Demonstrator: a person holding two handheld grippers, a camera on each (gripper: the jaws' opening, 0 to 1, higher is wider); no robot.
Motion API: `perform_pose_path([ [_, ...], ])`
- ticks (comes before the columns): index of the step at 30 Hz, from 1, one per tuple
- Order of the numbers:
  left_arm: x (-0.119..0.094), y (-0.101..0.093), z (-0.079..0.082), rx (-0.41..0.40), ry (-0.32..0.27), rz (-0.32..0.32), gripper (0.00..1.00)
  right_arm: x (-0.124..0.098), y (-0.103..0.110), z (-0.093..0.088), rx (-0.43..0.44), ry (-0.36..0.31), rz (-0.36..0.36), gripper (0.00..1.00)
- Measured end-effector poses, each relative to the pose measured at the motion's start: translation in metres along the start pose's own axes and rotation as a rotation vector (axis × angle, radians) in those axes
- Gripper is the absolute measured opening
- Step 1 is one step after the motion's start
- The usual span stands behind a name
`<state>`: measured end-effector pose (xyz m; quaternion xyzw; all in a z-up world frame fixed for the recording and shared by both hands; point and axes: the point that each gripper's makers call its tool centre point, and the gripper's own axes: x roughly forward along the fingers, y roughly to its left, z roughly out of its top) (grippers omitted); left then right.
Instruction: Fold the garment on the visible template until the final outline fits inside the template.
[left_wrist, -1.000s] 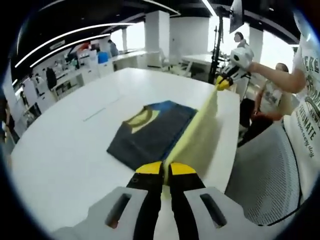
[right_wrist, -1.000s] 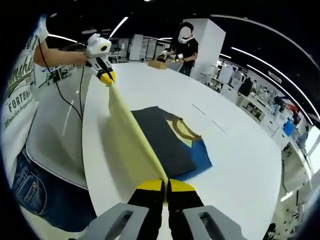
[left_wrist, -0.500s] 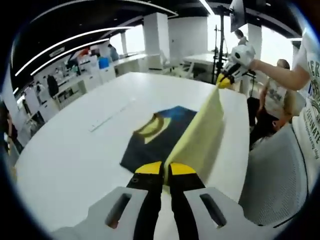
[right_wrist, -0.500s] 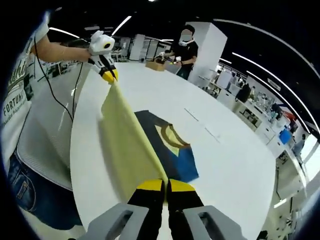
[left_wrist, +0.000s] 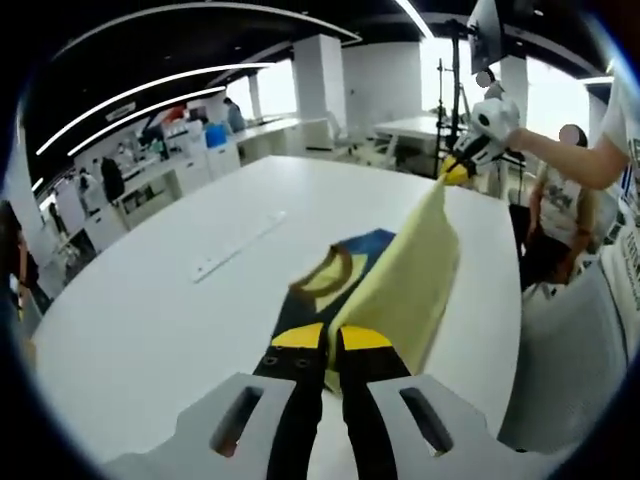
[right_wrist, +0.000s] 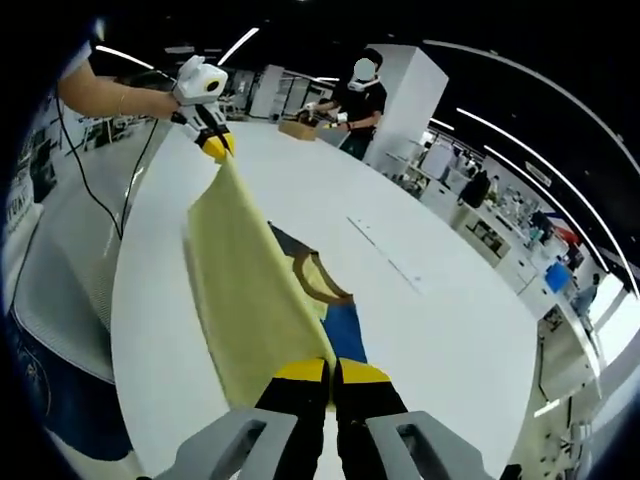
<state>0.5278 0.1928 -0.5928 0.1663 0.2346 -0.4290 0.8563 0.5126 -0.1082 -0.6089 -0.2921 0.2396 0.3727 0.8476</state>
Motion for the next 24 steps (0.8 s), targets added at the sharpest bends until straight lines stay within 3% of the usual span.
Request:
perform_pose_path([
  [15, 0.023, 0.032, 0.008, -0.025, -0.014, 0.086, 0.01, 0.029, -0.034, 0.004, -0.002, 0.023, -0.081, 0.0],
  [24, 0.042, 0.049, -0.003, -0.038, 0.025, 0.112, 0.01, 0.056, -0.046, -0.003, 0.02, 0.062, -0.101, 0.0],
])
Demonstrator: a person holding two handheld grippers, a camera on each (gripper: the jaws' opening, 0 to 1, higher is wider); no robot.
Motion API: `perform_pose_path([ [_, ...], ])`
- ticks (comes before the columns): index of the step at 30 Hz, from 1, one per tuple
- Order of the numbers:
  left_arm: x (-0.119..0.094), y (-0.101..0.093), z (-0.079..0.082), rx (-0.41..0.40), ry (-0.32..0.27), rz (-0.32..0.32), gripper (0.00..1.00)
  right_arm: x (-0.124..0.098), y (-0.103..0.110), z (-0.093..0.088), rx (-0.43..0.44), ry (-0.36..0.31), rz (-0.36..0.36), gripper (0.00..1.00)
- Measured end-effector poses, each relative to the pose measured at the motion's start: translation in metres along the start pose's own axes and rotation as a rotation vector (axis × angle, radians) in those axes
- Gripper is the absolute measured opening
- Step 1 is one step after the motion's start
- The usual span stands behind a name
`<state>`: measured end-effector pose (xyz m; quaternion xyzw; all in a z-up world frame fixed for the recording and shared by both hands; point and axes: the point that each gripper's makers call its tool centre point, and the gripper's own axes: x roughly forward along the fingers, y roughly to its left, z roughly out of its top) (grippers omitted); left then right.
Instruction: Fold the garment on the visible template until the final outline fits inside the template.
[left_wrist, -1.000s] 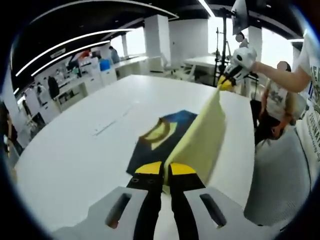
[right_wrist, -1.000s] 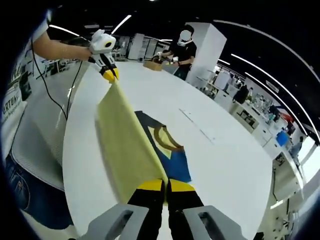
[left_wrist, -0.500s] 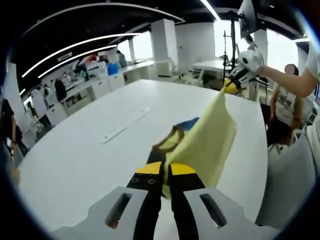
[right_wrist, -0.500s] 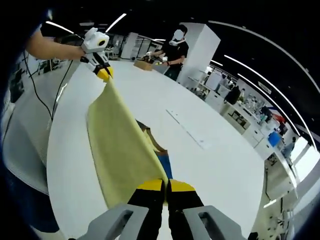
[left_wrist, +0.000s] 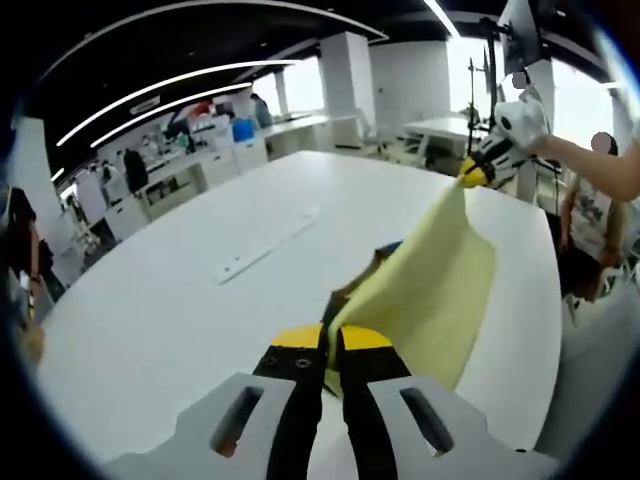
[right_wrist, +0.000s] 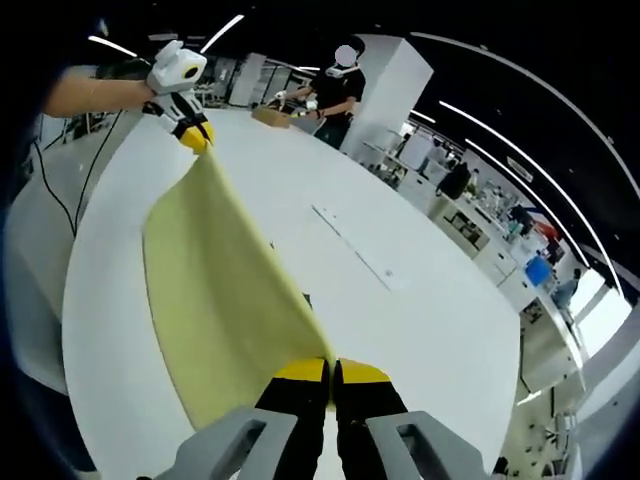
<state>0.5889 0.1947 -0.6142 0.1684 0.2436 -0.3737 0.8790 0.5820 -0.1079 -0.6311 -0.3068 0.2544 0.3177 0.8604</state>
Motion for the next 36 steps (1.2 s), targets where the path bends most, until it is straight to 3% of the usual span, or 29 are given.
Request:
perform_pose_path([
  [14, 0.041, 0.018, -0.027, -0.062, 0.043, 0.025, 0.02, 0.048, -0.004, -0.025, -0.029, 0.099, 0.032, 0.0],
  [20, 0.055, 0.024, -0.038, -0.055, 0.075, 0.029, 0.02, 0.068, -0.004, -0.034, 0.023, 0.121, 0.051, 0.0],
  [30, 0.079, 0.032, -0.073, -0.071, 0.15, 0.021, 0.02, 0.096, 0.0, -0.05, 0.11, 0.145, 0.073, 0.0],
  [36, 0.086, 0.036, -0.085, -0.092, 0.161, 0.021, 0.02, 0.112, 0.004, -0.062, 0.114, 0.175, 0.082, 0.0],
])
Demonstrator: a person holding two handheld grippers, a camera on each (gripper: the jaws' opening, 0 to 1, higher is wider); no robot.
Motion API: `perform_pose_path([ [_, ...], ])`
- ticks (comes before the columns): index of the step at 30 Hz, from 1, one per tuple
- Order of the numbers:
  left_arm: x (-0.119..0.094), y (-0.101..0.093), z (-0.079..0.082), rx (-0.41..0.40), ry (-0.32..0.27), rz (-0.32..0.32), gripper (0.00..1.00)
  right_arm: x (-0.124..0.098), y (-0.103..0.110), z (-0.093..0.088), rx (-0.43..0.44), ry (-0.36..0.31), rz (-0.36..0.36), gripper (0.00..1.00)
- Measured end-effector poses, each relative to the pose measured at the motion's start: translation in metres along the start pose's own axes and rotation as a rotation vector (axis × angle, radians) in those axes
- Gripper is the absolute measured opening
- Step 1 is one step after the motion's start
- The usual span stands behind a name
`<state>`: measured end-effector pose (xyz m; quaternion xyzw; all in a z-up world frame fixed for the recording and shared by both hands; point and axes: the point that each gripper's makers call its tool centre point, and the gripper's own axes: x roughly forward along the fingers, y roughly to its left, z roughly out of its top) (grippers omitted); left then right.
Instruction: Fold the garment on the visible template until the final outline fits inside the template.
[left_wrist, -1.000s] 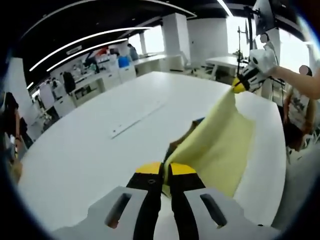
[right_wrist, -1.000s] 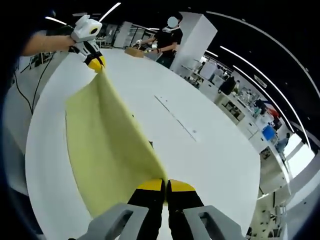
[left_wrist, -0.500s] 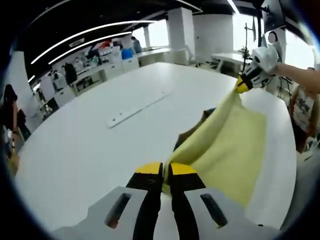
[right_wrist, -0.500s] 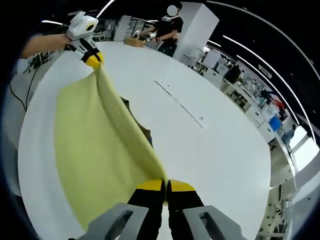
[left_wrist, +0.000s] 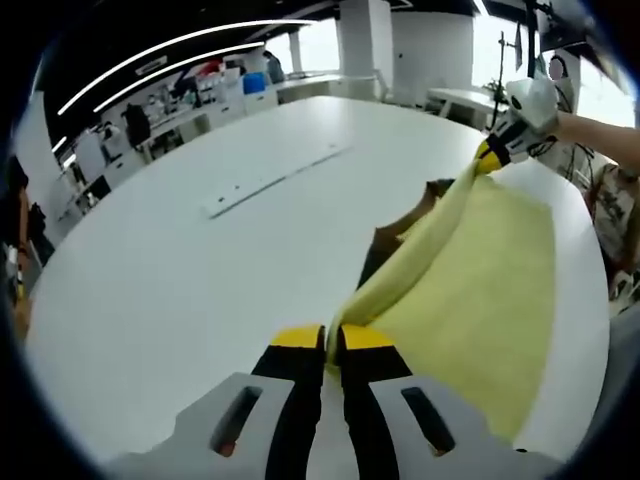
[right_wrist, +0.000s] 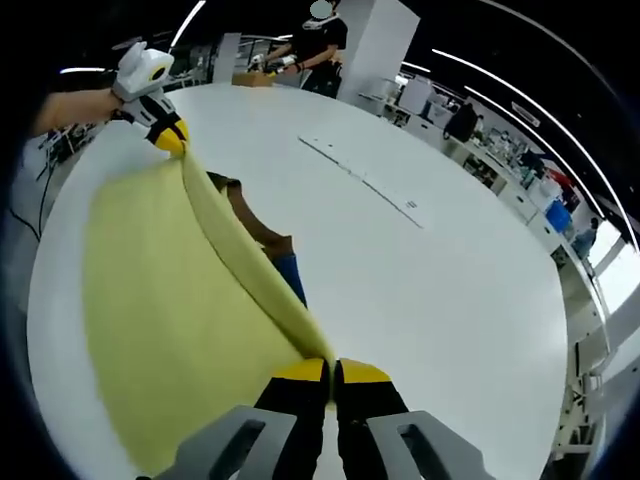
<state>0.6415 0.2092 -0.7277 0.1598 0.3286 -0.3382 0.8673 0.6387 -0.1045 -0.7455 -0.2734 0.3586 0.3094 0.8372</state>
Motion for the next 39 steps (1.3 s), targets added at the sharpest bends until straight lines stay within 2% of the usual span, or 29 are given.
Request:
perform_pose_path([
  [5, 0.006, 0.004, -0.008, 0.0, 0.021, 0.018, 0.04, 0.007, -0.001, -0.003, 0.017, 0.009, 0.005, 0.0],
  [9, 0.008, 0.006, -0.009, -0.009, 0.015, 0.018, 0.04, 0.006, -0.002, -0.003, 0.038, -0.001, 0.015, 0.0],
  [16, 0.007, 0.007, -0.009, -0.017, 0.015, 0.017, 0.06, 0.003, -0.006, -0.003, 0.041, -0.001, 0.004, 0.08],
  [23, -0.005, 0.005, -0.004, 0.028, -0.012, 0.01, 0.12, -0.01, -0.001, 0.003, -0.008, -0.029, 0.016, 0.15],
  [27, -0.01, 0.002, -0.001, 0.05, -0.033, -0.003, 0.17, -0.016, 0.002, 0.008, -0.081, -0.042, 0.014, 0.2],
  [29, -0.012, -0.002, 0.002, 0.082, -0.044, -0.017, 0.16, -0.017, 0.004, 0.008, -0.116, -0.04, 0.013, 0.21],
  [32, -0.009, -0.007, 0.002, 0.144, -0.041, -0.037, 0.19, -0.013, 0.004, 0.007, -0.117, -0.04, 0.023, 0.2],
  [34, -0.004, -0.008, 0.0, 0.175, -0.025, -0.037, 0.21, -0.008, 0.0, 0.005, -0.108, -0.033, 0.021, 0.19],
  [37, 0.001, -0.015, -0.005, 0.275, 0.013, -0.048, 0.24, -0.004, 0.001, 0.002, -0.105, -0.024, 0.024, 0.16],
  [39, 0.004, -0.009, -0.012, 0.348, 0.06, -0.01, 0.22, -0.003, 0.003, -0.001, -0.135, -0.01, 0.024, 0.17],
])
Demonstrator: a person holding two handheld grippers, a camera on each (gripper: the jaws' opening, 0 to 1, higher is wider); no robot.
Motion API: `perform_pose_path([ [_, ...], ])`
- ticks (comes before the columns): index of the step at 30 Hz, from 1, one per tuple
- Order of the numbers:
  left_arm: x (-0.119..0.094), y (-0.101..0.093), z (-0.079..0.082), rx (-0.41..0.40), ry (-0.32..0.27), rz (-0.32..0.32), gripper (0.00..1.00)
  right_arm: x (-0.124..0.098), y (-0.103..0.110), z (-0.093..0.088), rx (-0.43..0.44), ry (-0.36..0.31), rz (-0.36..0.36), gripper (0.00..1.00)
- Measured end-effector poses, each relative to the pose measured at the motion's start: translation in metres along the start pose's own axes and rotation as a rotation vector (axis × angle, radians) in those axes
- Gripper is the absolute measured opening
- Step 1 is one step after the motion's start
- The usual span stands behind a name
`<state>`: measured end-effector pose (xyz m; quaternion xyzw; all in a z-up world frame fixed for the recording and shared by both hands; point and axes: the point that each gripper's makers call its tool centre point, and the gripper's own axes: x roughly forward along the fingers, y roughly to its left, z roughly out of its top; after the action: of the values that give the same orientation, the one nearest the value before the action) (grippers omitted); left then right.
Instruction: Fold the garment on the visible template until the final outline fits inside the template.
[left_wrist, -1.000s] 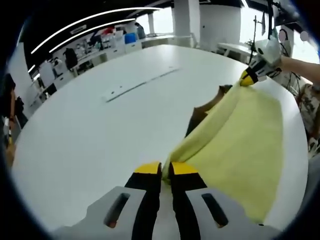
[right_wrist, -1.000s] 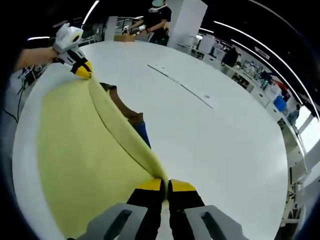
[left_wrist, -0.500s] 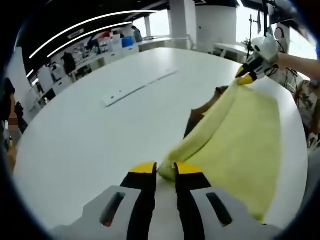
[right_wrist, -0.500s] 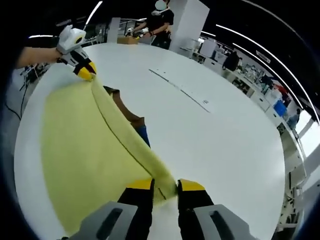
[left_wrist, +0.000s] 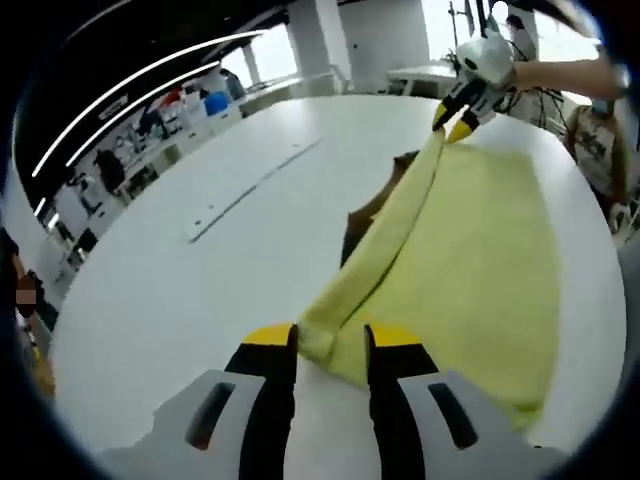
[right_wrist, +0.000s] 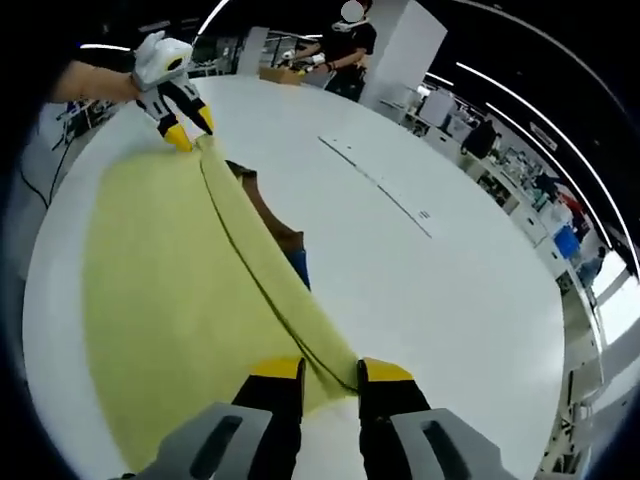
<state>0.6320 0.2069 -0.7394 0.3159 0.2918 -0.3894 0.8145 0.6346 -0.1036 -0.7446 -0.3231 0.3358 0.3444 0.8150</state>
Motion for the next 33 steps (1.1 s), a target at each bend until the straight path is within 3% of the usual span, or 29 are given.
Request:
perform_pose_path([
  [6, 0.006, 0.004, 0.002, 0.018, -0.017, 0.007, 0.15, 0.002, -0.001, -0.004, -0.001, 0.009, -0.002, 0.14],
  [12, 0.007, 0.009, 0.0, -0.013, -0.018, 0.014, 0.08, 0.003, -0.002, -0.006, -0.01, 0.008, -0.011, 0.07],
  [14, 0.007, 0.014, -0.009, -0.004, 0.033, 0.049, 0.02, 0.004, -0.002, -0.007, -0.015, 0.012, -0.014, 0.03],
  [16, 0.008, 0.011, -0.004, -0.028, 0.002, 0.038, 0.01, 0.005, -0.001, -0.007, -0.012, 0.01, -0.013, 0.0],
  [24, 0.003, 0.017, 0.003, -0.057, -0.025, 0.059, 0.0, 0.002, -0.005, -0.003, -0.023, 0.005, -0.035, 0.0],
  [33, -0.005, 0.036, 0.017, -0.226, -0.12, 0.112, 0.0, -0.003, -0.031, 0.014, 0.053, -0.073, -0.14, 0.0],
])
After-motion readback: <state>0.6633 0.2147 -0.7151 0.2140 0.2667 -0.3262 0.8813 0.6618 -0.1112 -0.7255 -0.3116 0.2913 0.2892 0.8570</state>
